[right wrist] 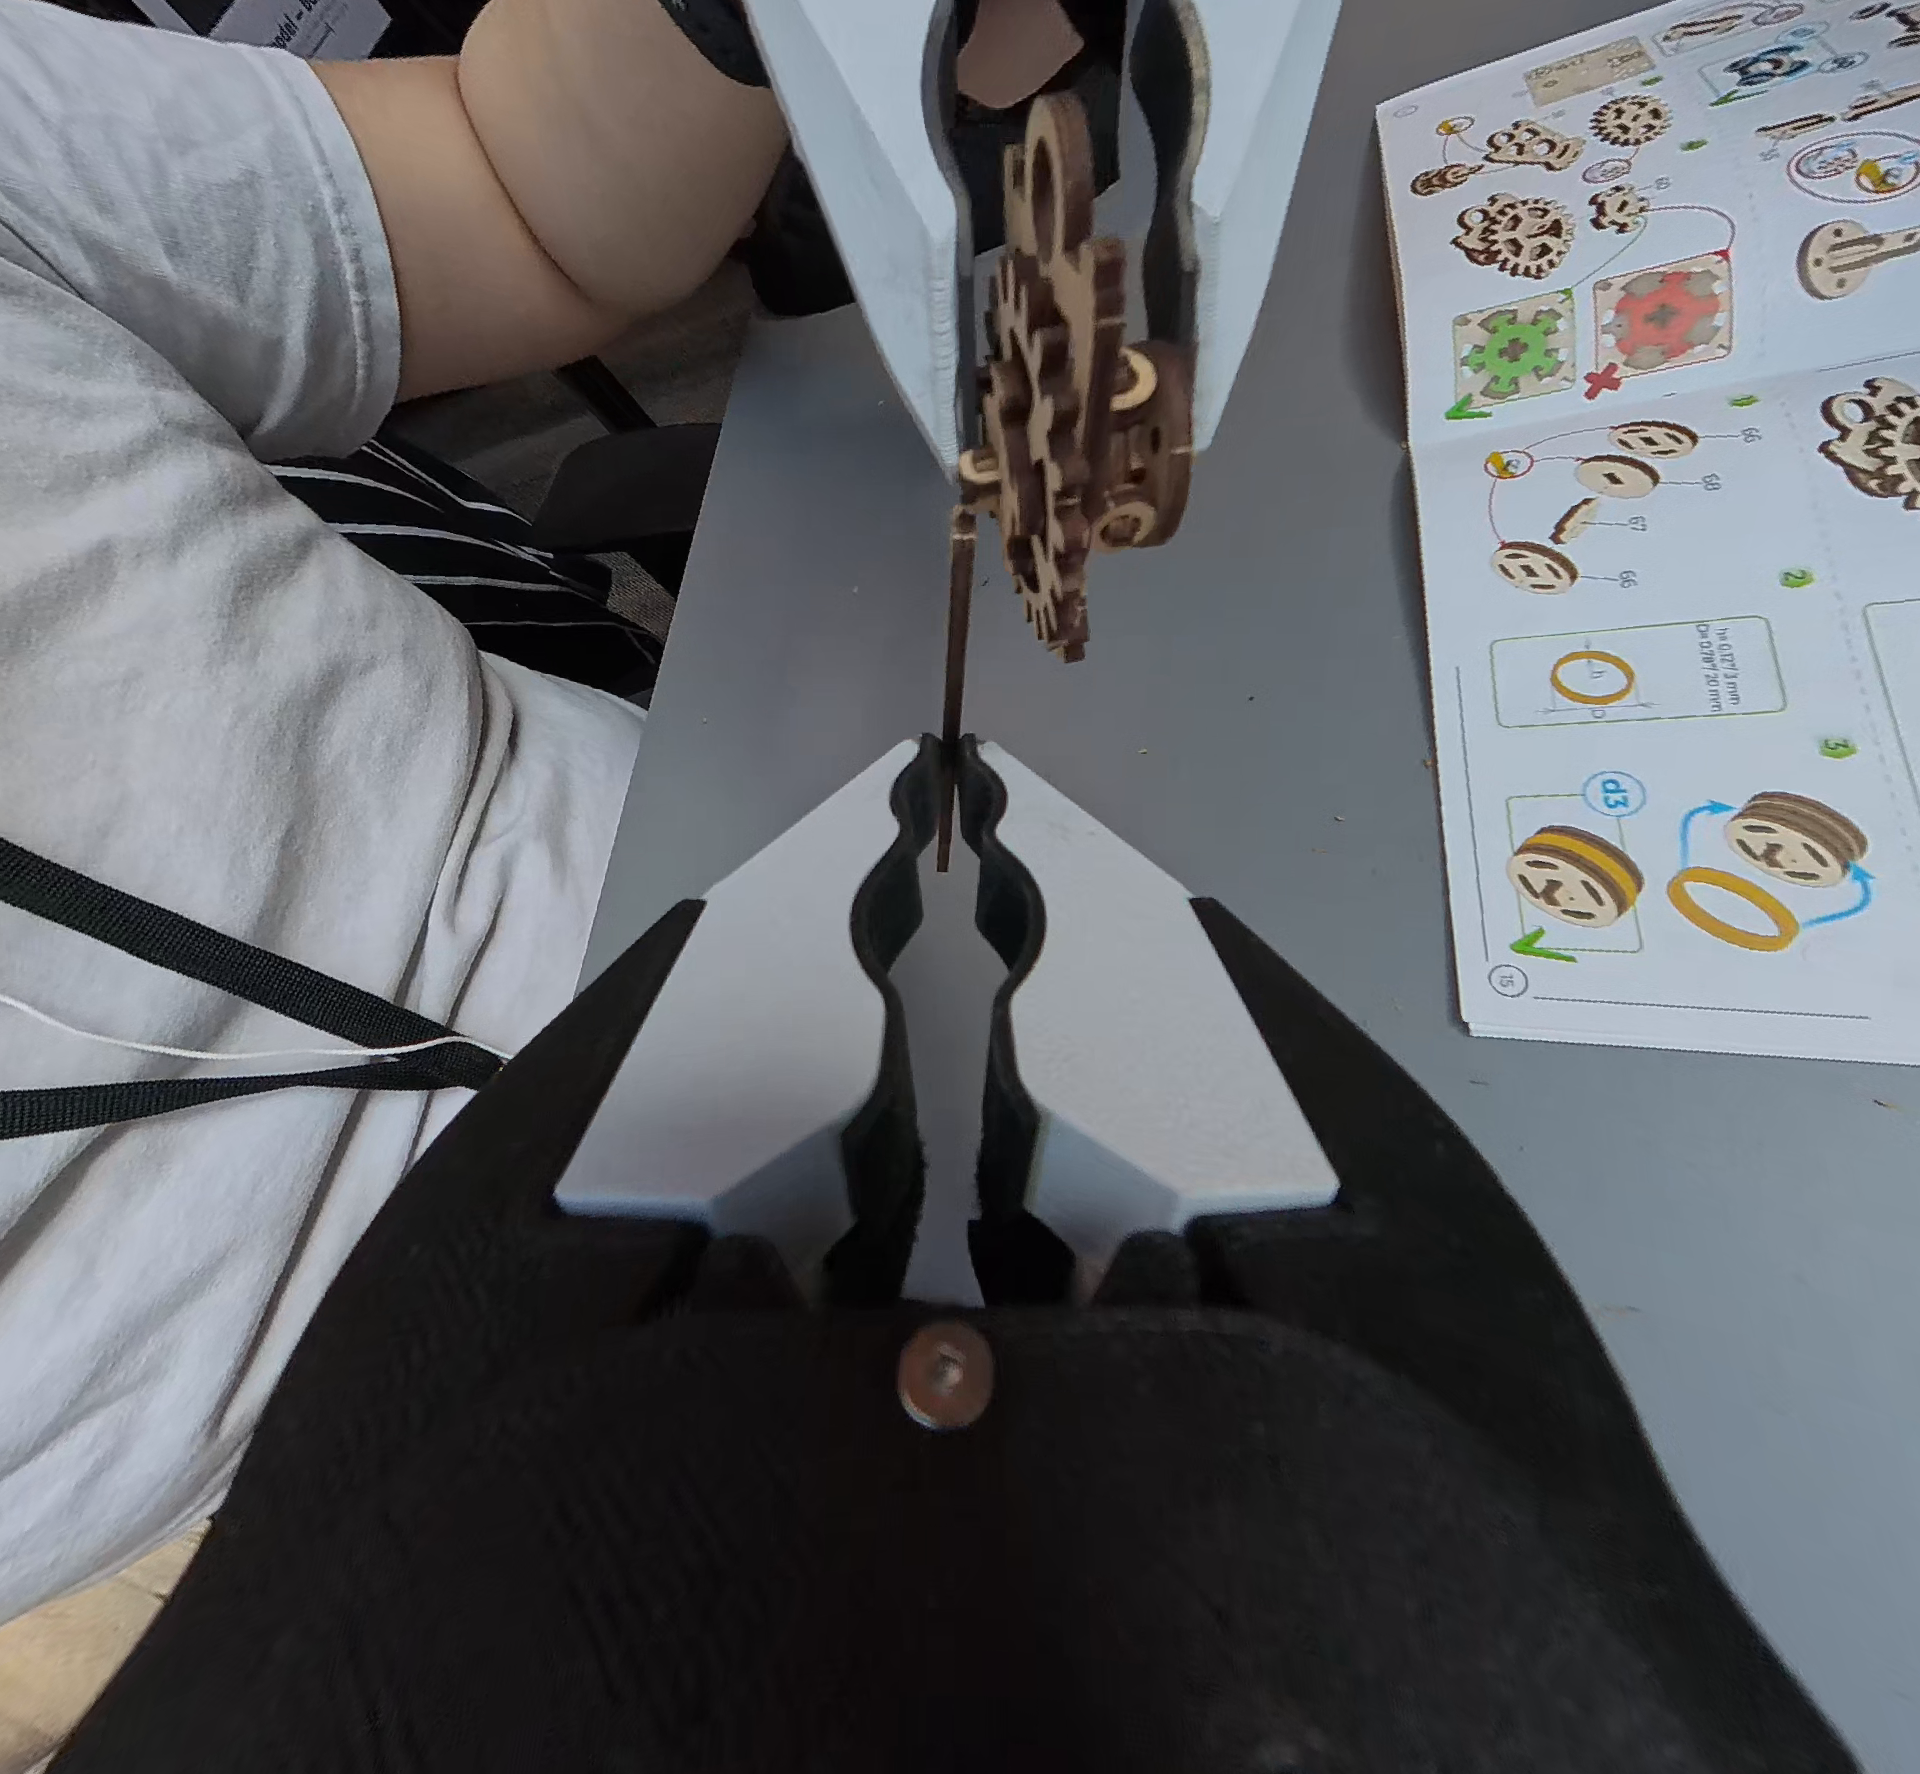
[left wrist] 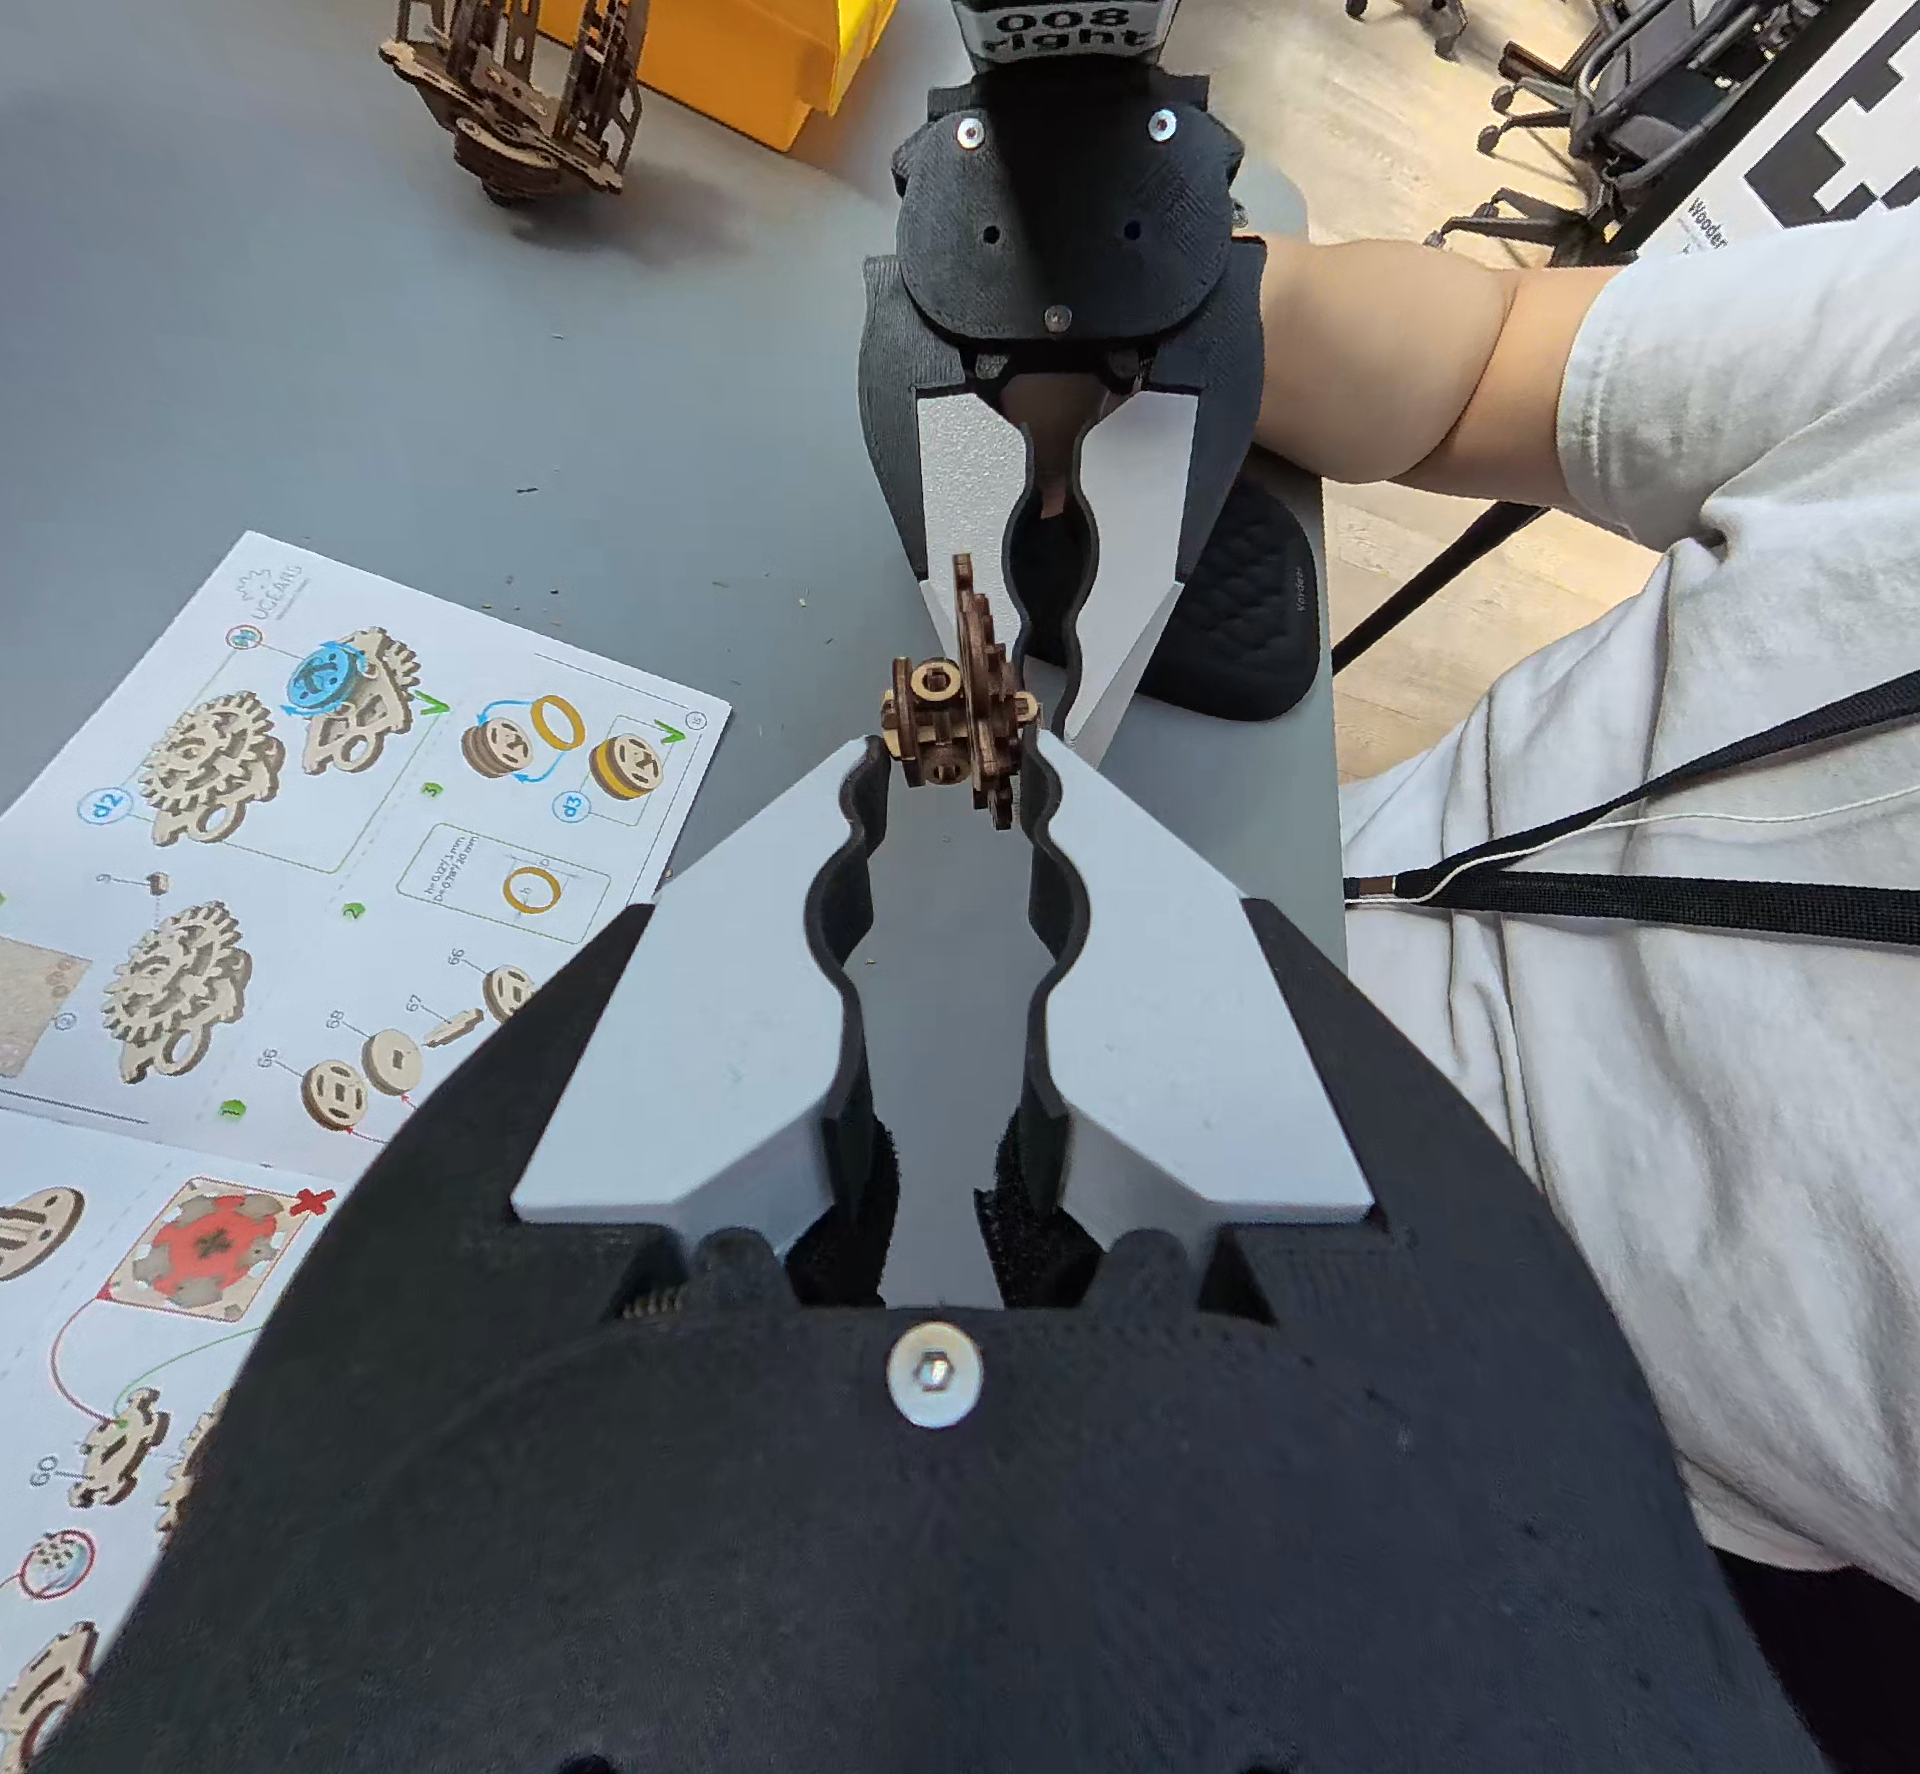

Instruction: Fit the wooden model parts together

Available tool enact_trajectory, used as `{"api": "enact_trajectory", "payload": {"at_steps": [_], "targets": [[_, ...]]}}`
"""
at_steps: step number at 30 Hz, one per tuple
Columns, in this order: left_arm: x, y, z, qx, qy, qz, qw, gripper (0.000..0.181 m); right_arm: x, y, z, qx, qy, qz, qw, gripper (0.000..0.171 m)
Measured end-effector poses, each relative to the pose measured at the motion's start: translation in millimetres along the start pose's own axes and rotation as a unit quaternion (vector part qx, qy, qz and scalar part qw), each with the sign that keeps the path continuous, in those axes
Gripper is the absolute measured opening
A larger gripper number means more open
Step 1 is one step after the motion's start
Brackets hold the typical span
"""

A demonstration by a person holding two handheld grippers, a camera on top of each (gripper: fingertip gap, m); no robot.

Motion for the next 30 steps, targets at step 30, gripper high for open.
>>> {"api": "enact_trajectory", "payload": {"at_steps": [30], "targets": [[6.7,-9.1,13.2,-0.044,-0.074,-0.05,0.995,0.023,5.1,-8.4,-12.9,0.076,0.163,0.033,0.983,0.002]]}}
Point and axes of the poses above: each gripper's, where its closed fingertips meet, x out along the fingers, y out of its top, z = x × y across the jaws, the point moved 5 cm from there along -x, back along the fingers, and after that the axes turned 11 degrees about y, right-handed, at the moved point
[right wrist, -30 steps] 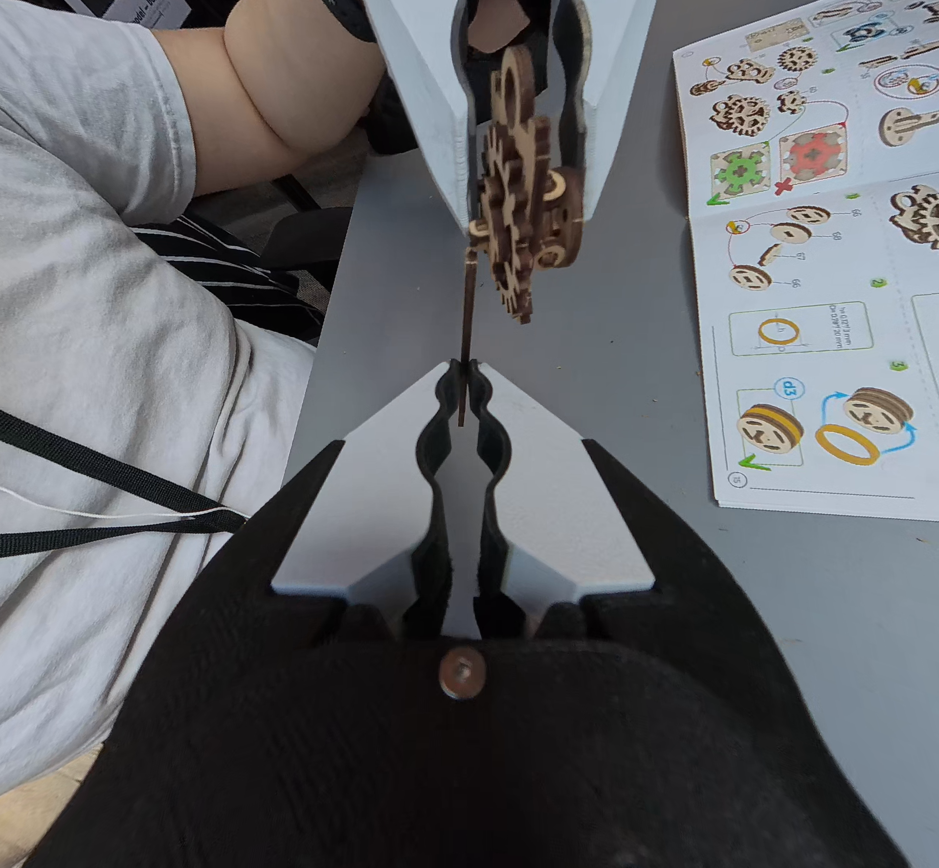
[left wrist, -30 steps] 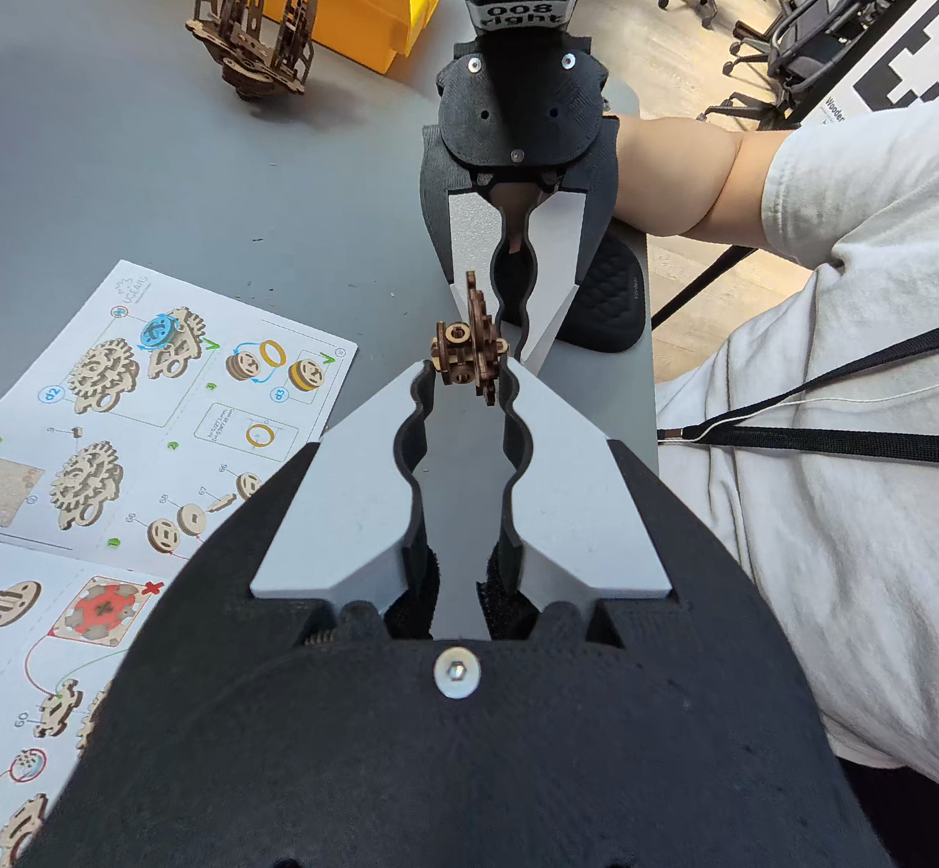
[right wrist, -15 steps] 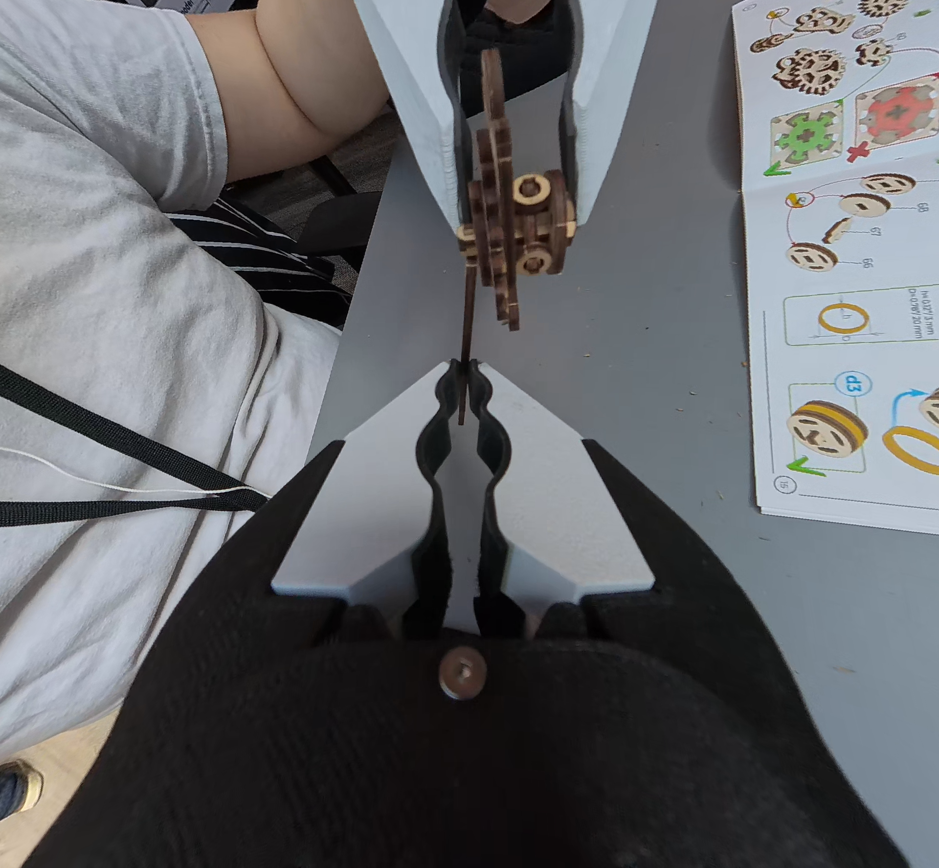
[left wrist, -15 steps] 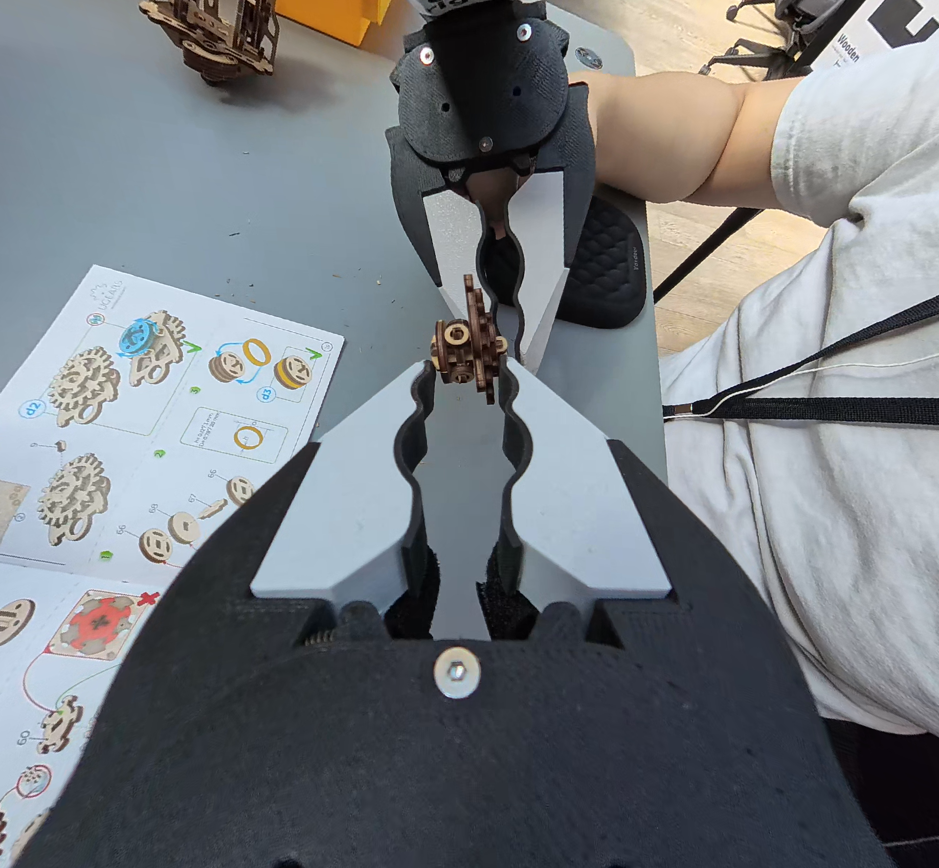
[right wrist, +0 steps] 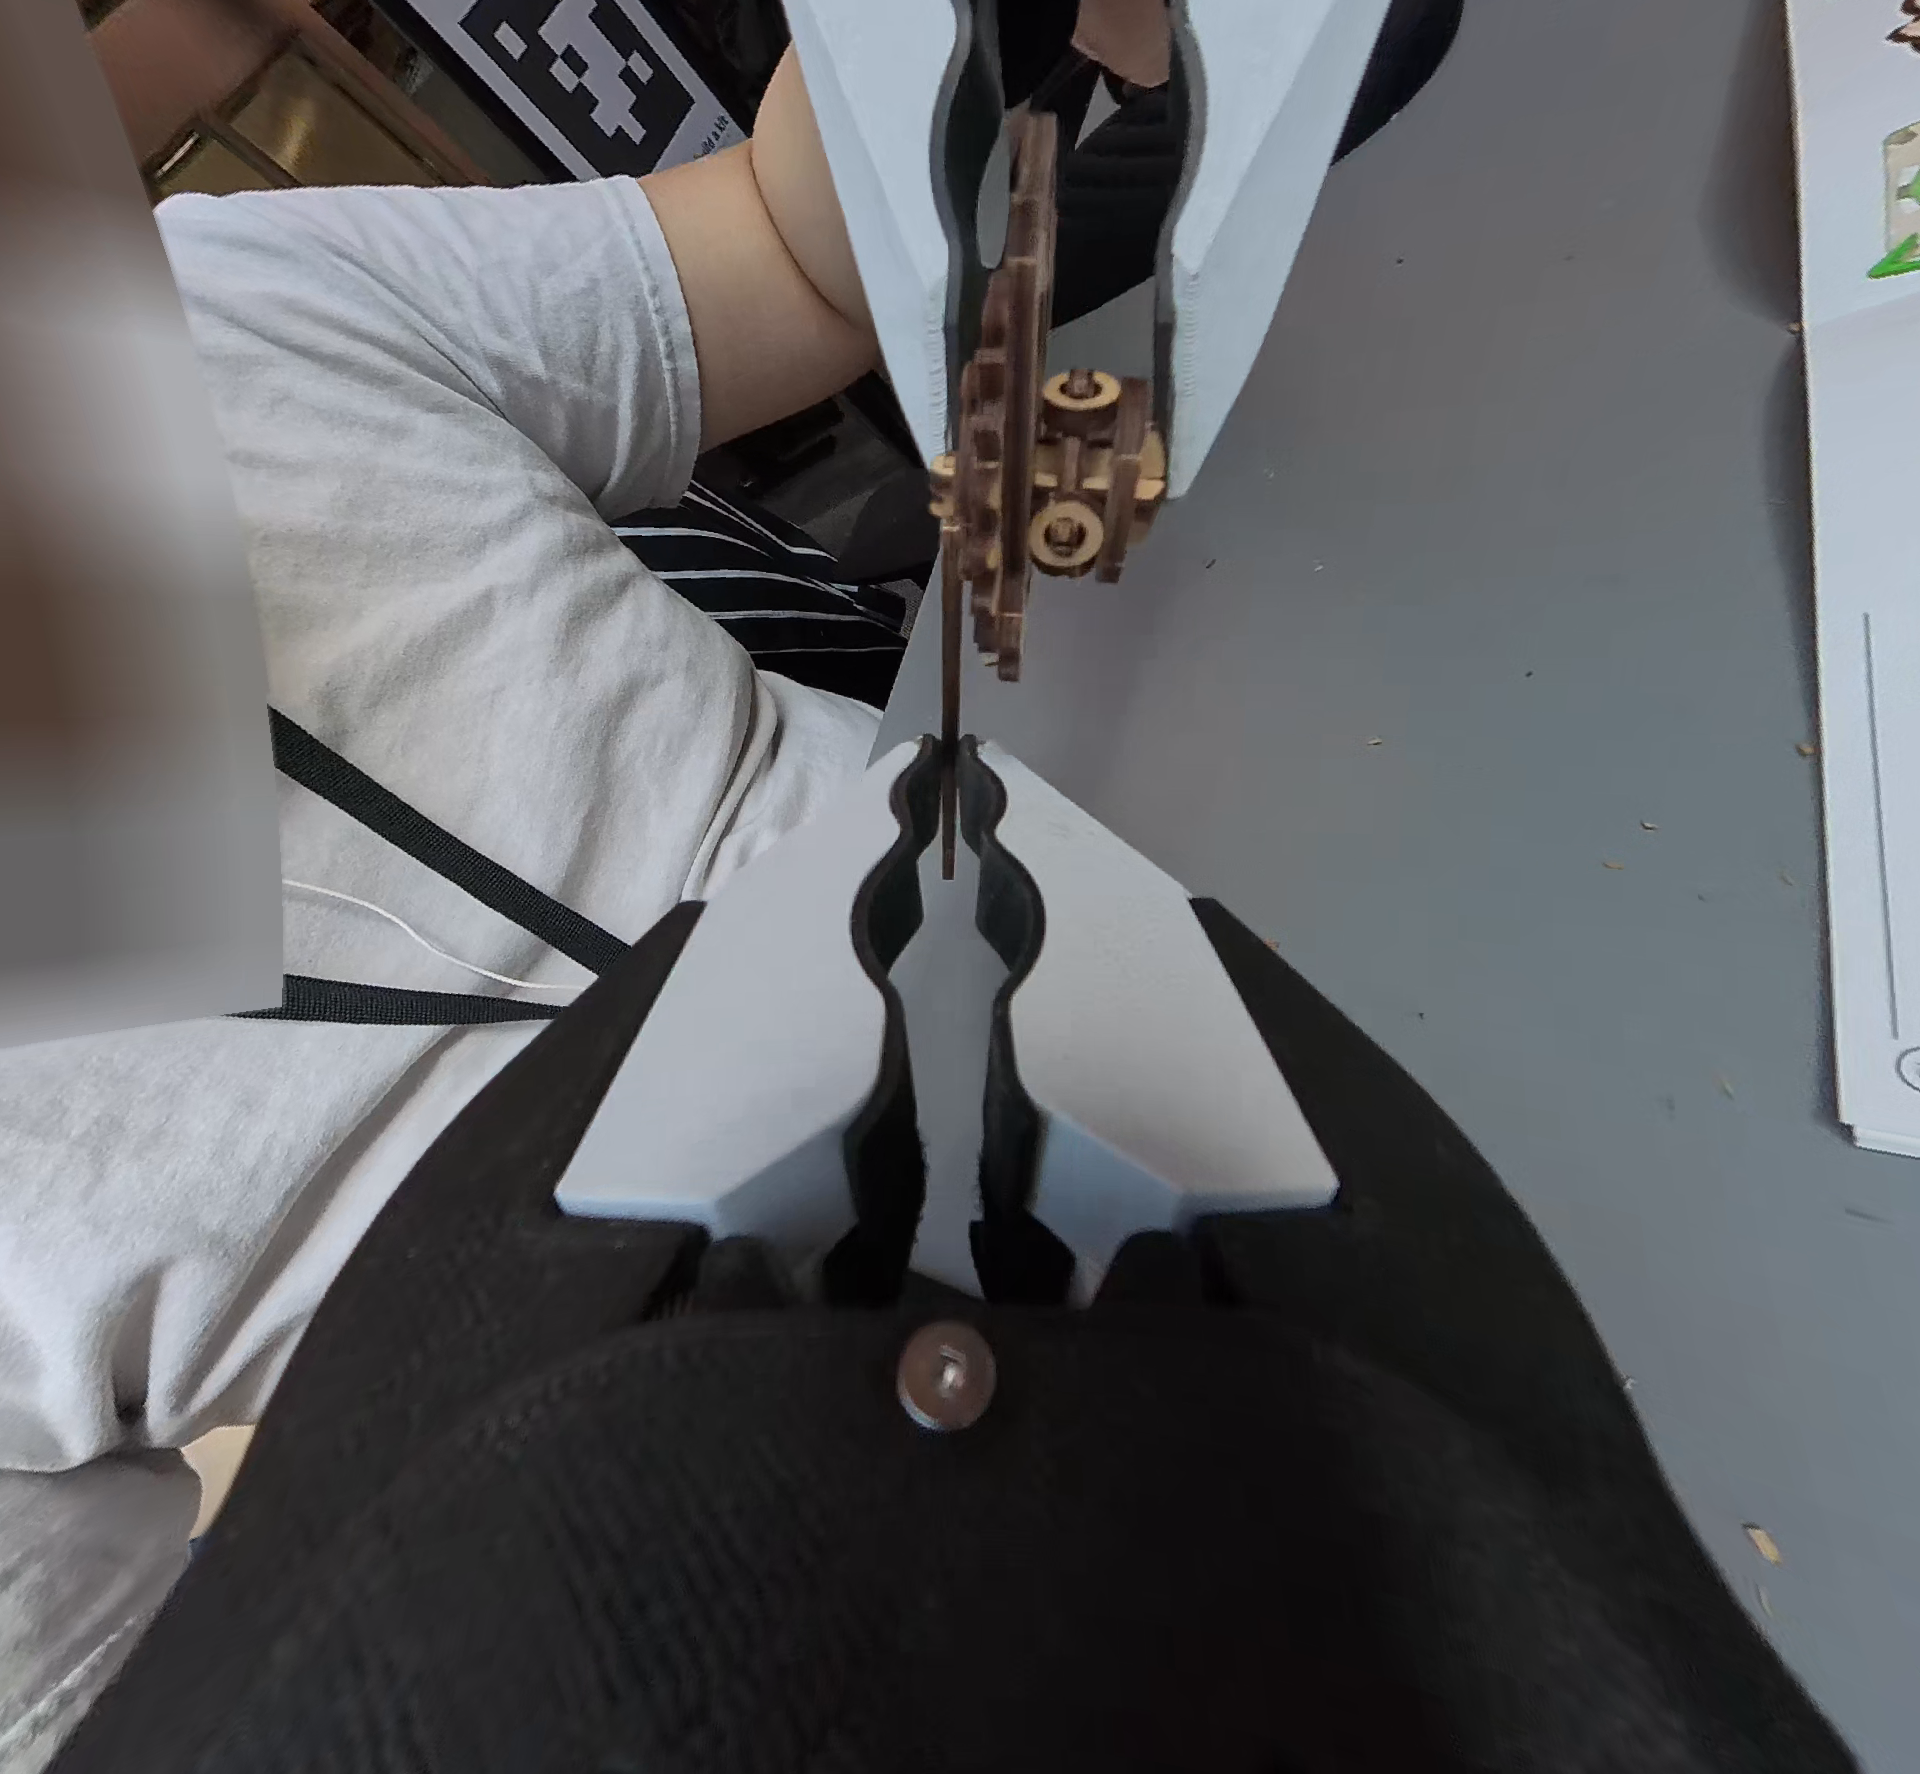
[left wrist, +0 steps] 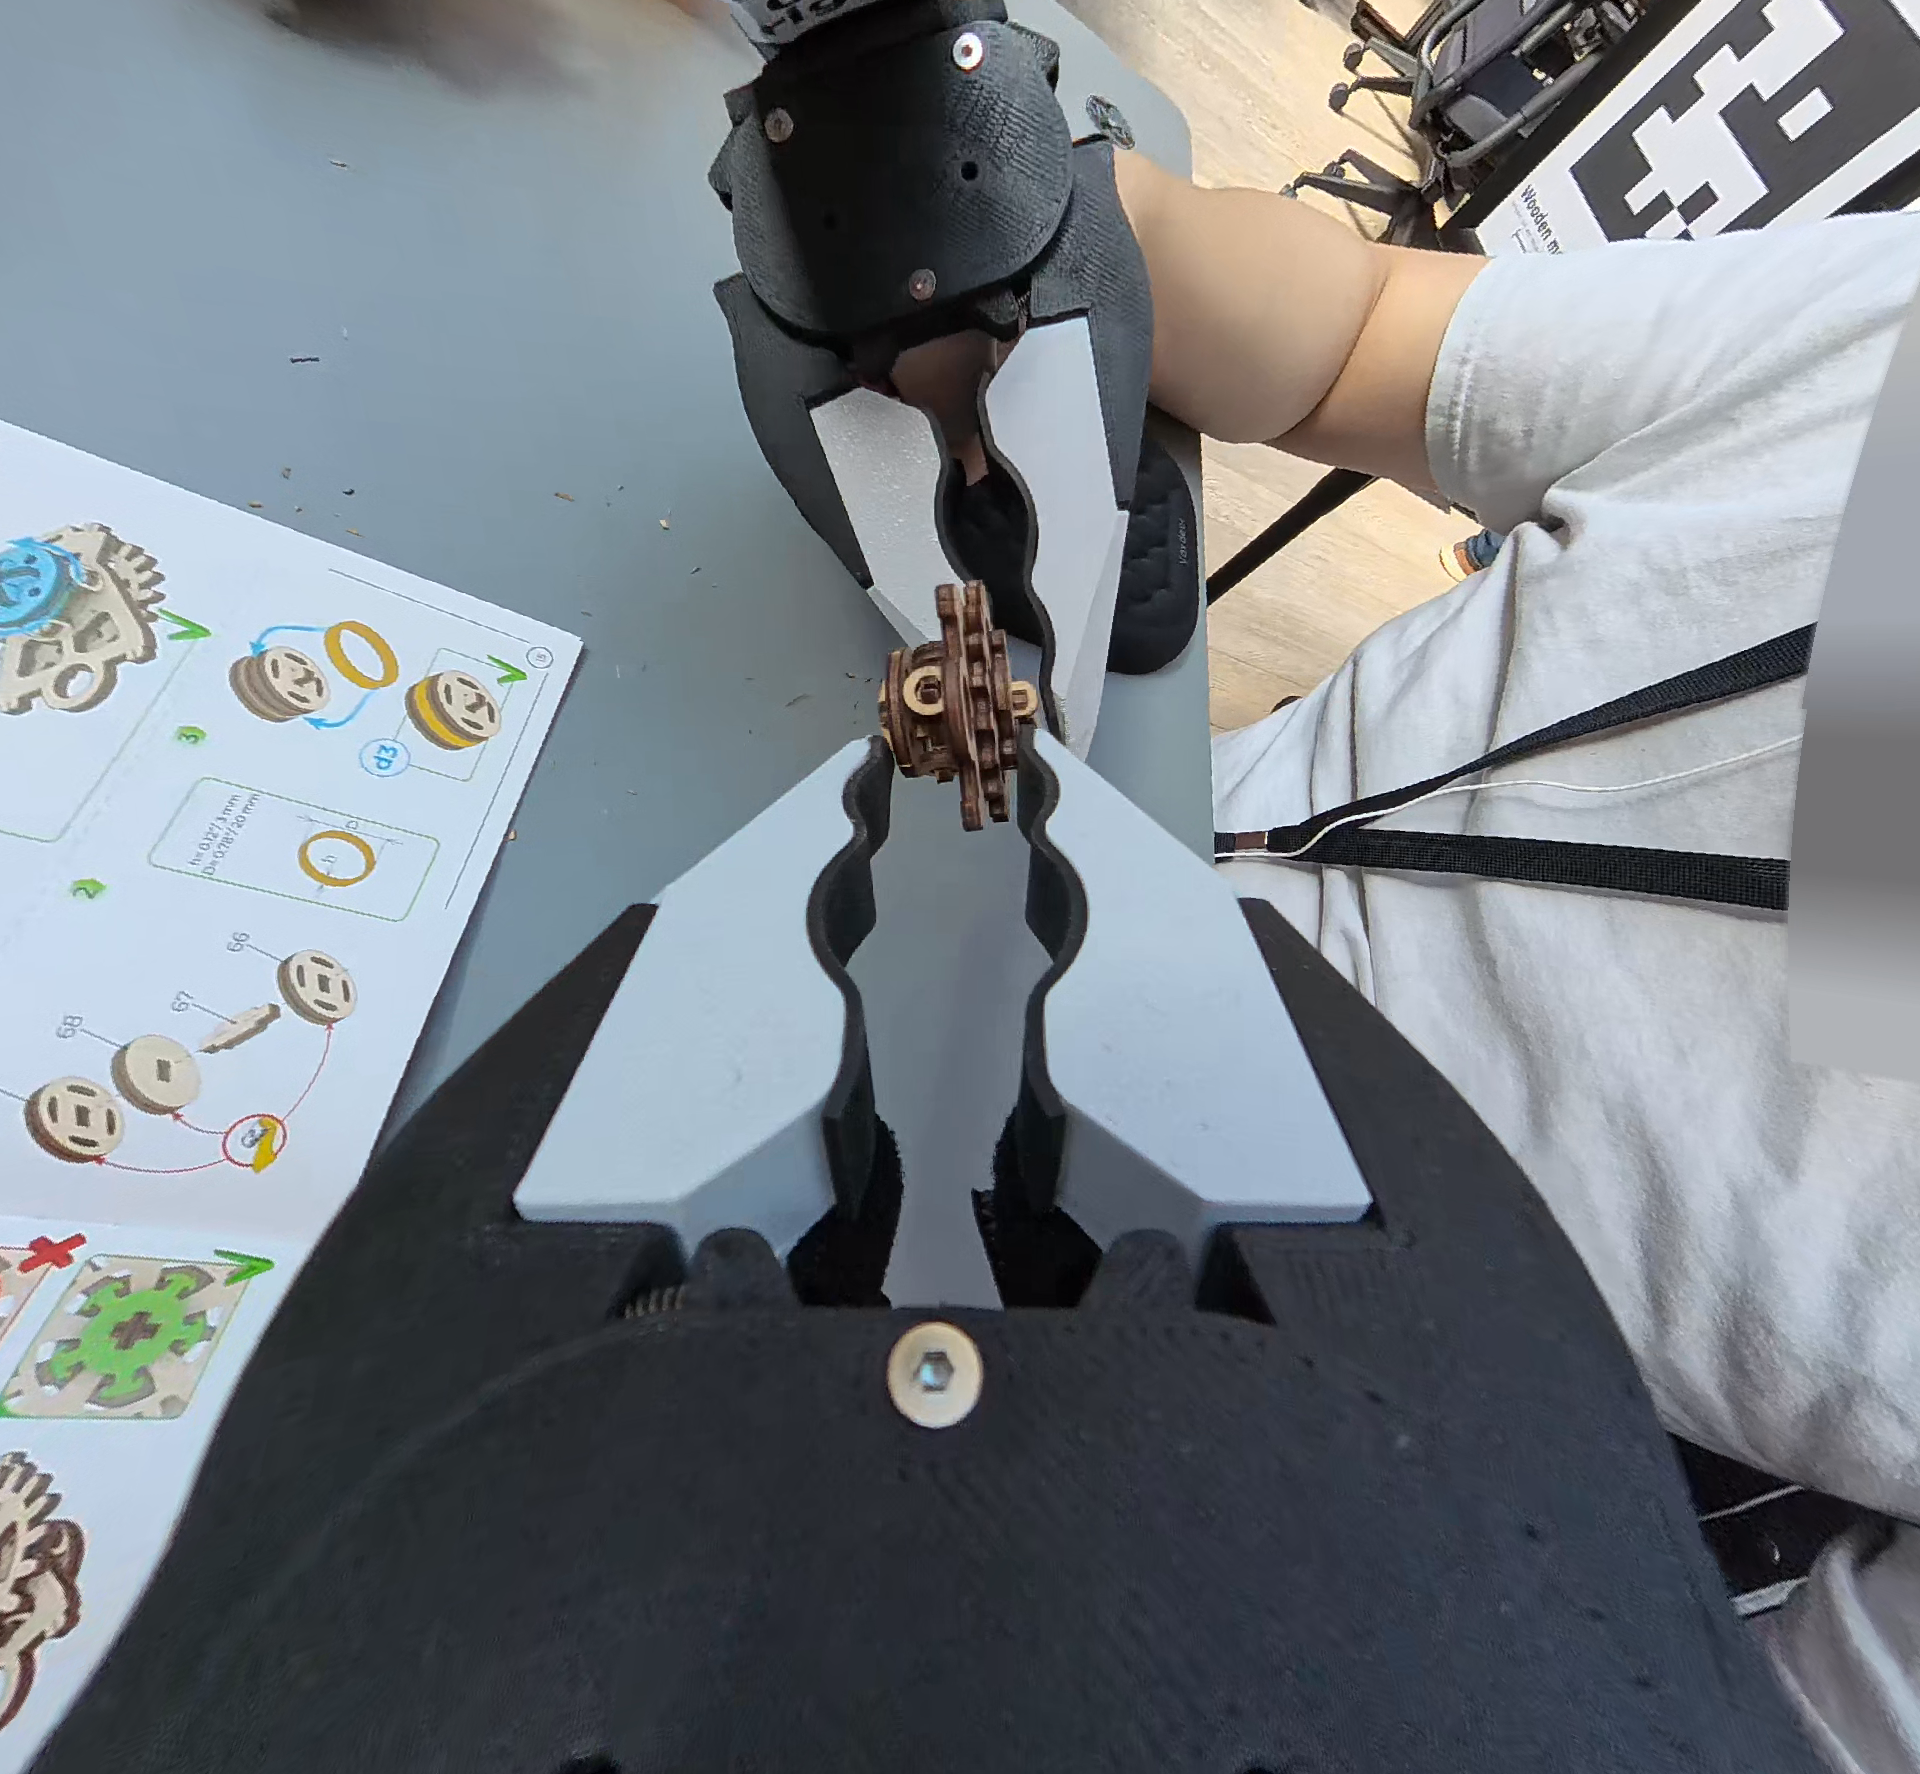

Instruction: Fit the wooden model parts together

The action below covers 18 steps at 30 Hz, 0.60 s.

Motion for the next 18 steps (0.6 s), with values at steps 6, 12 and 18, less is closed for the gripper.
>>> {"api": "enact_trajectory", "payload": {"at_steps": [6,12,18], "targets": [[2.3,-4.3,-3.6,0.011,0.025,-0.039,0.999,0.022,2.2,-4.3,6.8,0.01,-0.001,0.0,1.0,0.002],[-3.5,-1.8,-2.4,0.062,0.075,-0.072,0.993,0.022,0.9,-2.0,14.3,-0.047,-0.076,-0.017,0.996,0.002],[-12.4,4.7,1.2,0.137,0.145,-0.095,0.975,0.022,-3.7,7.1,20.5,-0.124,-0.157,-0.013,0.98,0.002]]}}
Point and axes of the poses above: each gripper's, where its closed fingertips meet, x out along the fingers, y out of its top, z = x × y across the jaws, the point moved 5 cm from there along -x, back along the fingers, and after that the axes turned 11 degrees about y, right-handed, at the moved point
